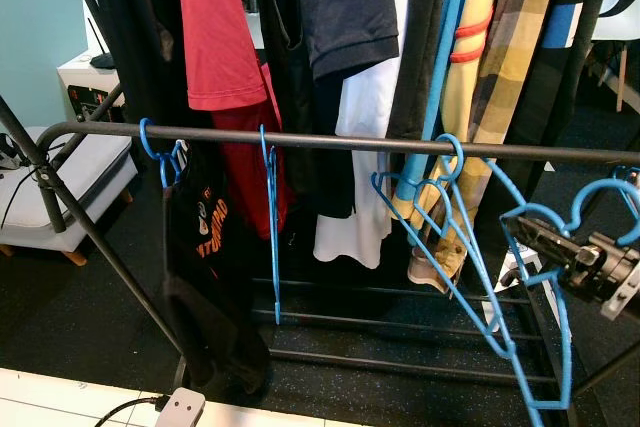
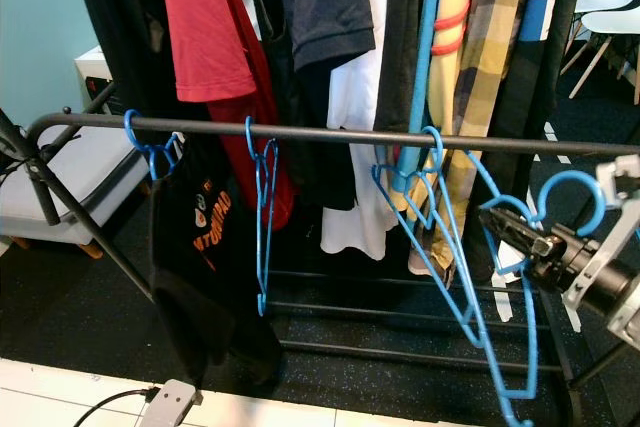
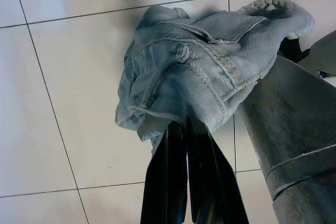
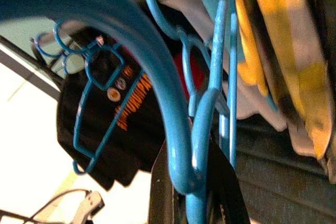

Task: Hang hanger

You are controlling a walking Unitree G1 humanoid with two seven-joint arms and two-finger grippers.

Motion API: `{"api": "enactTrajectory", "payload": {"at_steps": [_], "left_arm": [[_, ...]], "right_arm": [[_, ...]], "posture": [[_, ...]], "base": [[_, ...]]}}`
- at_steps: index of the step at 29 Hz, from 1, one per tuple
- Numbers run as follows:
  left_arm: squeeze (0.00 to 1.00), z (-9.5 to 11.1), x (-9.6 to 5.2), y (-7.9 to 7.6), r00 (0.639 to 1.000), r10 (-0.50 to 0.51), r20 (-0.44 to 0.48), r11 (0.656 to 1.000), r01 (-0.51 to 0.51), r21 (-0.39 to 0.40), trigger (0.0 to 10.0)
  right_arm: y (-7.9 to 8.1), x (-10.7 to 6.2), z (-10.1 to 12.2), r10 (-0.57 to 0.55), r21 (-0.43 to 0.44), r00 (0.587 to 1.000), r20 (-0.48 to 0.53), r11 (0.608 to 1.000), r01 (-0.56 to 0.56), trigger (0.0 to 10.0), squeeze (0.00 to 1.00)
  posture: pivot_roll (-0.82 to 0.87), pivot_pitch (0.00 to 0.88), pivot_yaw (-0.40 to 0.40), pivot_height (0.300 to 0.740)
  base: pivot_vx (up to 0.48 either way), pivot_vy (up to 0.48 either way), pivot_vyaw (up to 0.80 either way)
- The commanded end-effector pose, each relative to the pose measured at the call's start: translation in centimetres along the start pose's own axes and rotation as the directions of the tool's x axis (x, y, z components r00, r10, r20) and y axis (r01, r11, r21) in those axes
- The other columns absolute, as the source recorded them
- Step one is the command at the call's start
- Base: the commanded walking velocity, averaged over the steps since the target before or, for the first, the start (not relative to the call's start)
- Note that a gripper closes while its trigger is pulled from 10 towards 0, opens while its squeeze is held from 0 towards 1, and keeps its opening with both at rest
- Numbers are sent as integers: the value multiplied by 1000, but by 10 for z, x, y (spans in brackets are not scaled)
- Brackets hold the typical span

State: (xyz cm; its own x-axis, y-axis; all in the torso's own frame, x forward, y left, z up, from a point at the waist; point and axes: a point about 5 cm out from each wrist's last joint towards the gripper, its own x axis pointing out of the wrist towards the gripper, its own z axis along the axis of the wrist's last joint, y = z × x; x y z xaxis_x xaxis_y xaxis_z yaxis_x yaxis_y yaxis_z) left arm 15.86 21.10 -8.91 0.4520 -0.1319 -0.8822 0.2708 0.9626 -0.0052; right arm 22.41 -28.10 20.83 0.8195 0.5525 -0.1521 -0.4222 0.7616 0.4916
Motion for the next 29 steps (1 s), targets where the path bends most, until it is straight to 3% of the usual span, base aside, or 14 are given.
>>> {"api": "enactTrajectory", "payload": {"at_steps": [1,5,7,8,11,13,19,27,29], "left_arm": [[0,-4,-3,8,1000,17,-22,1000,-17,10,10000],[0,-4,-3,8,1000,18,-21,1000,-18,9,10000],[0,-4,-3,8,1000,20,-23,1000,-19,8,10000],[0,-4,-3,8,1000,19,-24,1000,-19,8,10000],[0,-4,-3,8,999,19,-26,1000,-19,9,10000],[0,-4,-3,8,1000,16,-27,1000,-16,11,10000],[0,-4,-3,9,1000,15,-27,1000,-15,12,10000],[0,-5,-3,10,999,16,-28,1000,-16,13,10000],[0,-6,-4,11,999,18,-34,1000,-17,13,10000]], "right_arm": [[3,-1,-14,6,15,996,-90,1000,-4,10000,0],[8,-6,-21,33,-22,983,-180,999,-37,10000,0],[3,-9,-19,-22,-82,977,-213,997,4,10000,0],[0,-7,-14,-42,-133,981,-192,991,17,10000,0],[0,-3,-7,-44,-178,988,-150,984,17,10000,0],[-2,8,8,-51,-237,996,-73,971,32,10000,0],[-14,34,24,-108,-272,994,-14,957,100,10000,0],[-17,42,26,-125,-265,992,-14,957,117,10000,0],[-25,52,28,-172,-268,984,-41,951,155,10000,0]], "posture": [[-218,0,77,740],[-216,0,76,740],[-216,0,75,740],[-218,0,76,740],[-218,0,79,740],[-218,0,82,740],[-209,0,82,740],[-204,0,82,740],[-191,0,77,740]], "base": [[0,0,0],[0,0,0],[0,0,0],[0,0,0],[0,0,0],[0,0,0],[0,0,0],[0,0,0],[0,0,0]]}}
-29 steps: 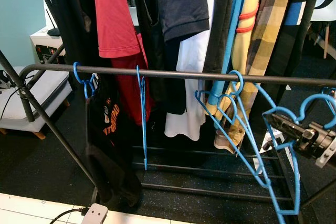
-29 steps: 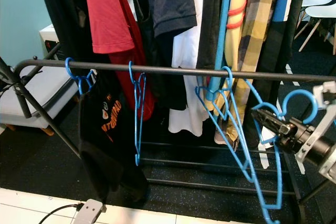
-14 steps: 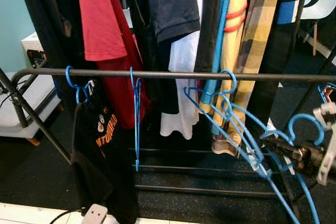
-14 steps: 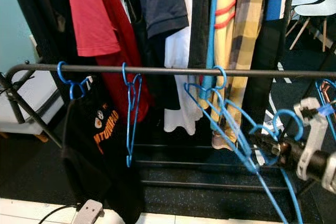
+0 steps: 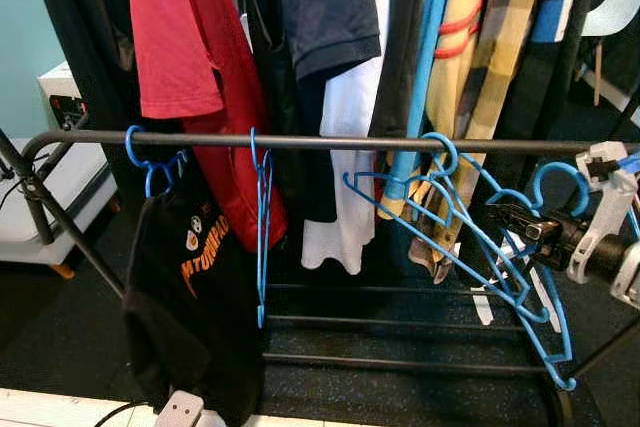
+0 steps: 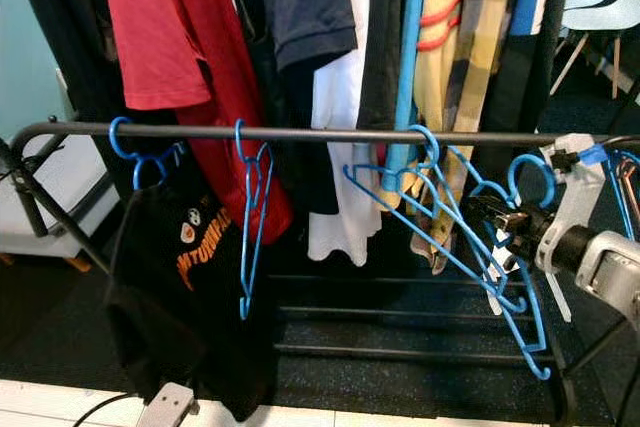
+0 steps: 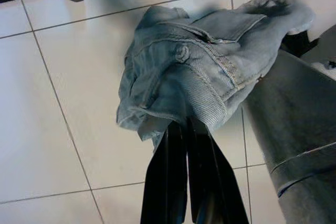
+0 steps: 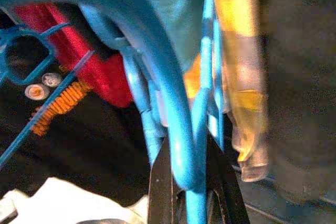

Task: Hang hanger

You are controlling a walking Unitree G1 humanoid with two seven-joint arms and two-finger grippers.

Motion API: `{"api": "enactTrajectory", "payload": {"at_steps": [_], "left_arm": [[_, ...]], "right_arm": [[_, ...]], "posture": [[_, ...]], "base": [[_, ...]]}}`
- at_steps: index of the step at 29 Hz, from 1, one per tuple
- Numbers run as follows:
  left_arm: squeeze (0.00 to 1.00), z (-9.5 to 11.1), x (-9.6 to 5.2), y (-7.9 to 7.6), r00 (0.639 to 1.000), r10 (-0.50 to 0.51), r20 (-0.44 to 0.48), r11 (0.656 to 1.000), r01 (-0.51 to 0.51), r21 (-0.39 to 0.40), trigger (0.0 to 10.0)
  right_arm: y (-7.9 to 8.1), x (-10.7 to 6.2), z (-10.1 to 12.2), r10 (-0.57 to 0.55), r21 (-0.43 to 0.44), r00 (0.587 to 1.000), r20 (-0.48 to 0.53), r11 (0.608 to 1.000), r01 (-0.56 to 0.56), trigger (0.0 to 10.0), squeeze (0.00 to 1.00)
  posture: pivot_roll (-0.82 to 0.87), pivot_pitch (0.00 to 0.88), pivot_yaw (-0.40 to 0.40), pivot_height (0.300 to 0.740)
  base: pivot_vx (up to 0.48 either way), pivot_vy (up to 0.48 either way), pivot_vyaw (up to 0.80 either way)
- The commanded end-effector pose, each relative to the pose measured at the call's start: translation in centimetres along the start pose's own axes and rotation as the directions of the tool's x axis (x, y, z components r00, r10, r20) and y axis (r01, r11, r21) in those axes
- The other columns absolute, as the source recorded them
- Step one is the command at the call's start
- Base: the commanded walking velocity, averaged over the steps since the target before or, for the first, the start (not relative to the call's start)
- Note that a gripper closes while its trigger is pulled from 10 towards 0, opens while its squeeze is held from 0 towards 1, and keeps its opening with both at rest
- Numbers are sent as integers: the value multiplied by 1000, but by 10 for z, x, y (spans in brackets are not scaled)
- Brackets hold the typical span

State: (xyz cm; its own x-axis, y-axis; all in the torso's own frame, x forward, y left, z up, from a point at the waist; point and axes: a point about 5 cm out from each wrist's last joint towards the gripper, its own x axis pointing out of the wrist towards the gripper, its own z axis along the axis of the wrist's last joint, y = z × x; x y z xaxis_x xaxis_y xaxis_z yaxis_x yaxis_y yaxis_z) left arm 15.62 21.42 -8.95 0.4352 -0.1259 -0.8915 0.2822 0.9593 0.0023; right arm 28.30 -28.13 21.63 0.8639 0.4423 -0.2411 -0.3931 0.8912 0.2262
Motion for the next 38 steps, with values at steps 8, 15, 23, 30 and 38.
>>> {"api": "enactTrajectory", "payload": {"at_steps": [8,15,23,30,38], "left_arm": [[0,-6,-4,10,1000,17,-22,1000,-17,-3,10000],[0,-10,-5,11,999,16,-31,1000,-17,-6,10000],[0,-14,-5,10,999,14,-37,1000,-14,-11,10000],[0,-15,-5,9,999,12,-38,1000,-12,-16,10000],[0,-15,-5,6,999,5,-39,1000,-6,-22,10000]], "right_arm": [[-14,25,22,-56,-27,997,52,998,57,10000,0],[-8,41,47,-22,-35,991,130,999,27,10000,0],[-11,59,33,-73,-19,997,-27,997,72,10000,0],[-19,60,17,-130,-6,984,-124,991,131,10000,0],[-29,49,-3,-174,-30,961,-216,985,172,10000,0]], "posture": [[-183,0,78,740],[-166,0,69,740],[-159,0,61,740],[-156,0,55,740],[-161,0,45,740]], "base": [[0,0,0],[0,0,0],[0,0,0],[0,0,0],[0,0,0]]}}
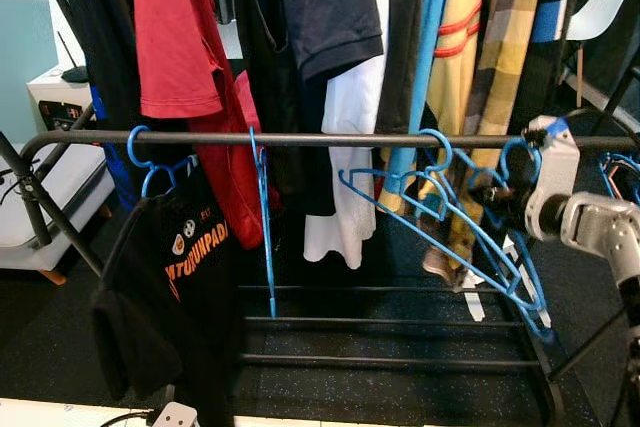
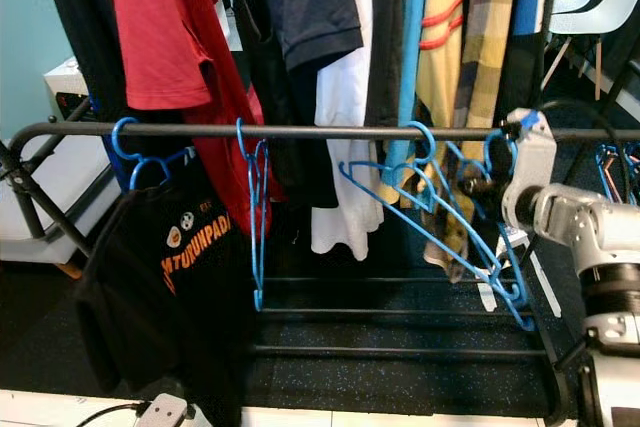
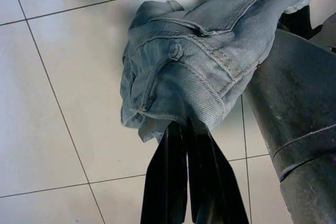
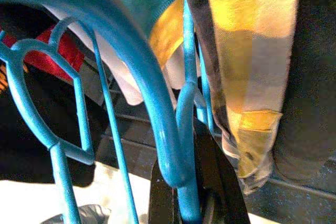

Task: Hang hanger

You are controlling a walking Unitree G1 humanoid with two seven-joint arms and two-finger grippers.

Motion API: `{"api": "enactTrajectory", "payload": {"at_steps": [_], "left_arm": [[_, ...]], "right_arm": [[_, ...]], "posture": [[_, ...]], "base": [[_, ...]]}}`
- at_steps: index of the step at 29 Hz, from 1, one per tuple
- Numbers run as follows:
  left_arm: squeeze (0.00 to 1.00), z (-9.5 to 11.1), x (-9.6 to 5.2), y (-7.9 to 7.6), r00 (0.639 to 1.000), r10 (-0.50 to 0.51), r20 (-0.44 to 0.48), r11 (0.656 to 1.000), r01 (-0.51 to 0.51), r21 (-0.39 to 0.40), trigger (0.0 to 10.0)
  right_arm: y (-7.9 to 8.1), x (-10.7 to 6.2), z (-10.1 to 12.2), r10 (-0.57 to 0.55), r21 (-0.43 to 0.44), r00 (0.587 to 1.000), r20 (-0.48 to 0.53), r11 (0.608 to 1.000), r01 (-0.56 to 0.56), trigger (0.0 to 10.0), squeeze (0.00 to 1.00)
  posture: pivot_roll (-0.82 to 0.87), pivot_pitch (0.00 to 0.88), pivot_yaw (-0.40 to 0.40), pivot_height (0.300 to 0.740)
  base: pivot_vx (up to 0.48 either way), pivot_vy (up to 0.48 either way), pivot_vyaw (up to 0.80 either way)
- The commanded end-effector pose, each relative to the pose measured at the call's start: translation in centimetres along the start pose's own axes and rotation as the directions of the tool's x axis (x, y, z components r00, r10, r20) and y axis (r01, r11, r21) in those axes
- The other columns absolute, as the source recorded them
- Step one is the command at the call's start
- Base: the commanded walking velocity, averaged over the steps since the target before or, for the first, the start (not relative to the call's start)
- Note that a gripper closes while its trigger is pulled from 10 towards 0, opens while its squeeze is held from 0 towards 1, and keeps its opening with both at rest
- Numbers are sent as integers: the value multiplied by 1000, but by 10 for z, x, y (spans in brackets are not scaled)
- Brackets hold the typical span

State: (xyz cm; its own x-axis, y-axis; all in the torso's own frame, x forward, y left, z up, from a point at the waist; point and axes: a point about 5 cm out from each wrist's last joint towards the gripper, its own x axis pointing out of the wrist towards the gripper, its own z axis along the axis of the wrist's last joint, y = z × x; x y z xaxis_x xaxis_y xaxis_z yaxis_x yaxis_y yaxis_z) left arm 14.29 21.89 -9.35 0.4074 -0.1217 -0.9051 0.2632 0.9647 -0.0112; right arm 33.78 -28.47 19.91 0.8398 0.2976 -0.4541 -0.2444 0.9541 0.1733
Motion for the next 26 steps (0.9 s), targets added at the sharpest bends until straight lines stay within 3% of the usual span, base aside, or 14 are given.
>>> {"api": "enactTrajectory", "payload": {"at_steps": [1,3,6,7,8,14,16,23,26], "left_arm": [[0,-1,-2,5,1000,9,-8,1000,-9,2,10000],[0,0,-1,5,1000,9,-5,1000,-9,-2,10000],[0,1,-1,4,1000,9,-4,1000,-9,-3,10000],[0,1,-1,4,1000,9,-4,1000,-9,-3,10000],[0,1,-1,5,1000,10,-3,1000,-10,-3,10000],[0,2,-1,5,1000,11,-3,1000,-11,-3,10000],[0,2,-1,5,1000,13,-5,1000,-13,-3,10000],[0,3,-1,5,1000,14,-7,1000,-14,-1,10000],[0,3,-1,6,1000,12,-8,1000,-12,1,10000]], "right_arm": [[-1,0,-5,-7,-20,1000,-22,1000,7,10000,0],[-5,-3,-10,-28,-72,1000,2,997,28,10000,0],[-8,-5,-12,-50,-80,998,22,995,52,10000,0],[-11,-6,-14,-65,-86,997,48,994,69,10000,941],[-13,-8,-14,-76,-81,993,87,993,83,10000,1000],[-15,-12,-9,-82,-75,983,167,993,95,10000,1000],[-15,-24,-1,-65,-59,957,283,995,85,10000,1000],[-14,-37,-3,-53,-43,944,326,997,71,10000,1000],[-18,-44,-14,-75,-32,947,313,995,90,10000,1000]], "posture": [[-161,0,45,740],[-165,0,47,740],[-168,0,48,740],[-167,0,48,740],[-167,0,49,740],[-165,0,49,740],[-173,0,53,740],[-183,0,56,740],[-190,0,59,740]], "base": [[0,0,0],[0,0,0],[0,0,0],[0,0,0],[0,0,0],[0,0,0],[0,0,0],[0,0,0],[0,0,0]]}}
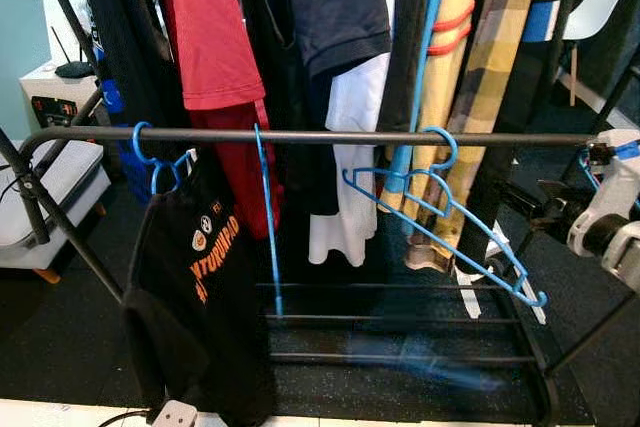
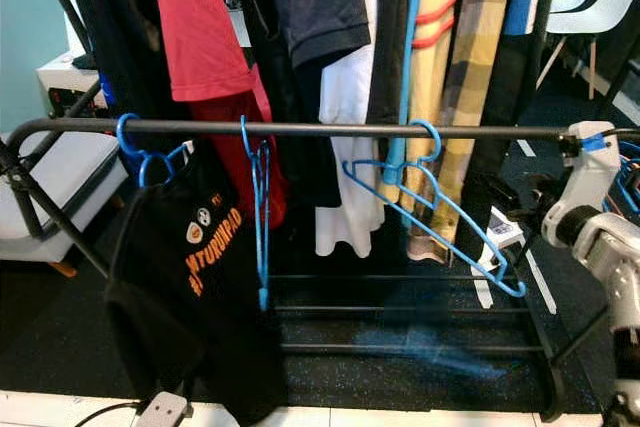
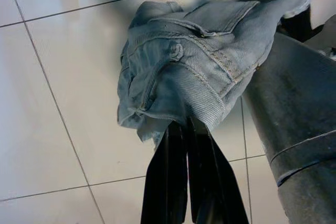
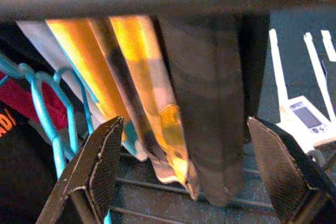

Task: Hang hanger

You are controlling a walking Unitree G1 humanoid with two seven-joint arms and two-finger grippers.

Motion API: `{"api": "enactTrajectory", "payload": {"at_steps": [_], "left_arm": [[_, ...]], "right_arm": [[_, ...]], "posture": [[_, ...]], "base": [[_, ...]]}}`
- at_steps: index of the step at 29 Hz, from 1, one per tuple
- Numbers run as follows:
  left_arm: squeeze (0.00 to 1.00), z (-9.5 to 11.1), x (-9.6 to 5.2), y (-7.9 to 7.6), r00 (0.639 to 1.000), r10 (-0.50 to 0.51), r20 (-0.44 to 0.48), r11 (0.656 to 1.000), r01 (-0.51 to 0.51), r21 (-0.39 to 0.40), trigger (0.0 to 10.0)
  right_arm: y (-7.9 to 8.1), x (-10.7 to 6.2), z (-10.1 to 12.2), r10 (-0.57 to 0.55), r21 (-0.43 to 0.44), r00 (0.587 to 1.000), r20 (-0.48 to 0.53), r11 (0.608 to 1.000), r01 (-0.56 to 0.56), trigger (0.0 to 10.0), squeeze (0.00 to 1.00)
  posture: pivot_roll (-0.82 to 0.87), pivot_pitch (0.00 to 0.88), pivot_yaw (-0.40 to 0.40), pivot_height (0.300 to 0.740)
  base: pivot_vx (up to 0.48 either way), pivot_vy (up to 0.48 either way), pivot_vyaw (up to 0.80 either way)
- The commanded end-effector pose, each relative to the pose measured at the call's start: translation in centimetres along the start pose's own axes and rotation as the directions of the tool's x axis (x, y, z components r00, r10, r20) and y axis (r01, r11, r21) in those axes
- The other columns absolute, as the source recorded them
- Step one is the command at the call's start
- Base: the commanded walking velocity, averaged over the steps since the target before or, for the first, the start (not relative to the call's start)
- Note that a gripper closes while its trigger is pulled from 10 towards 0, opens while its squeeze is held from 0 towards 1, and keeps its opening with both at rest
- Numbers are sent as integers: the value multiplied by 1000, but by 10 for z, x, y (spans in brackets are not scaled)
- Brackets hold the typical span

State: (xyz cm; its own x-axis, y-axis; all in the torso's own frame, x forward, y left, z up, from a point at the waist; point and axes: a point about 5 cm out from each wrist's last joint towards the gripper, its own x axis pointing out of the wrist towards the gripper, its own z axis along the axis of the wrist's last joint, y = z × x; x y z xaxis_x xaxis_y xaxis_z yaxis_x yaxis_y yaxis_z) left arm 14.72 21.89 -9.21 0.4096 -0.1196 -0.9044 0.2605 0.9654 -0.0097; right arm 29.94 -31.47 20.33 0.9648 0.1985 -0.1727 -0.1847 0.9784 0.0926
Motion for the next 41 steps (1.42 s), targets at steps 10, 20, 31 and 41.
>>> {"api": "enactTrajectory", "payload": {"at_steps": [10,20,31,41], "left_arm": [[0,-1,-1,5,1000,13,-8,1000,-13,-1,10000],[0,-1,-2,5,1000,11,-13,1000,-11,4,10000],[0,-6,-3,7,1000,9,-21,1000,-9,7,10000],[0,-21,-7,11,998,28,-51,999,-30,-25,10000]], "right_arm": [[27,-44,-2,344,114,935,87,929,-353,10000,1000],[42,-54,-9,428,100,903,49,897,-430,10000,0],[46,28,6,313,-61,948,53,949,-310,10000,0],[57,49,11,407,-102,913,-20,908,-407,10000,0]], "posture": [[-188,0,59,740],[-197,0,60,740],[-135,0,55,740],[-87,0,38,740]], "base": [[0,0,0],[0,0,0],[0,0,0],[0,0,0]]}}
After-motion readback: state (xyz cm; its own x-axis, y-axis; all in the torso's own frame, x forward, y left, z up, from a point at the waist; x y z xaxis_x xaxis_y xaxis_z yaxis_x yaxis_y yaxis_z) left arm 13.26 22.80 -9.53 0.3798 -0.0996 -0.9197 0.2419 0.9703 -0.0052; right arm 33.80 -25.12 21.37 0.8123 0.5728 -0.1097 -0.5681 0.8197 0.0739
